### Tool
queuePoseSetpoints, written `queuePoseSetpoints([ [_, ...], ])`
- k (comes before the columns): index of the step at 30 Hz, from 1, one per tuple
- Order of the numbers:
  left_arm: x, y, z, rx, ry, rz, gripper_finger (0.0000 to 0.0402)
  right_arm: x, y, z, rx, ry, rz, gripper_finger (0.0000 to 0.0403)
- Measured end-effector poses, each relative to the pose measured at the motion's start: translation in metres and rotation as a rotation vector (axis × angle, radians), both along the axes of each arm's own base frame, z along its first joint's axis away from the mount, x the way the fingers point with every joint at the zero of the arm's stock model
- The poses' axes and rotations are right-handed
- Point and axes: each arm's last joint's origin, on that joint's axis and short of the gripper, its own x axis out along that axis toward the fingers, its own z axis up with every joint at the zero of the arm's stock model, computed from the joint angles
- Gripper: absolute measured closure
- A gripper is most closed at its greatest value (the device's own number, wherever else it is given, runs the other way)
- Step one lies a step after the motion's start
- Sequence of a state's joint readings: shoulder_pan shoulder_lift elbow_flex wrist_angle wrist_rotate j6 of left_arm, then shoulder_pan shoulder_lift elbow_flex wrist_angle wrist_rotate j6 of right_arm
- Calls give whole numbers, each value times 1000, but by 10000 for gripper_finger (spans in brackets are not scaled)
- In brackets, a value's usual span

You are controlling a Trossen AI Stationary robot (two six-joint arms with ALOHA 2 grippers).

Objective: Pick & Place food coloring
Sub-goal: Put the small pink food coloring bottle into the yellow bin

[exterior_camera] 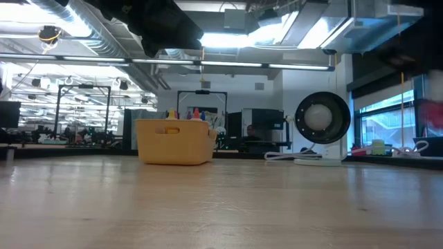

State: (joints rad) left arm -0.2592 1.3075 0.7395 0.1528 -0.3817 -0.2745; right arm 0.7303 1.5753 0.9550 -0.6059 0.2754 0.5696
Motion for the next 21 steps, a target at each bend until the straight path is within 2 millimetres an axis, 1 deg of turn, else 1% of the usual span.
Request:
queuePoseSetpoints([
  [2,0,0,0,0,0,0,274,13,-9,13,-70,-44,-35,322],
  [5,0,0,0,-2,0,-4,274,38,-27,33,-136,-127,-53,321],
  [8,-1,-1,-2,11,34,-41,274,65,-52,50,-155,-192,-70,322],
  [11,-10,-2,-2,58,101,-109,274,87,-81,61,-179,-269,-98,322],
  [16,-31,-7,25,87,3,-132,272,112,-131,67,-187,-353,-113,322],
  [21,-48,-7,48,140,-102,-129,274,136,-177,69,-101,-492,-120,321],
])
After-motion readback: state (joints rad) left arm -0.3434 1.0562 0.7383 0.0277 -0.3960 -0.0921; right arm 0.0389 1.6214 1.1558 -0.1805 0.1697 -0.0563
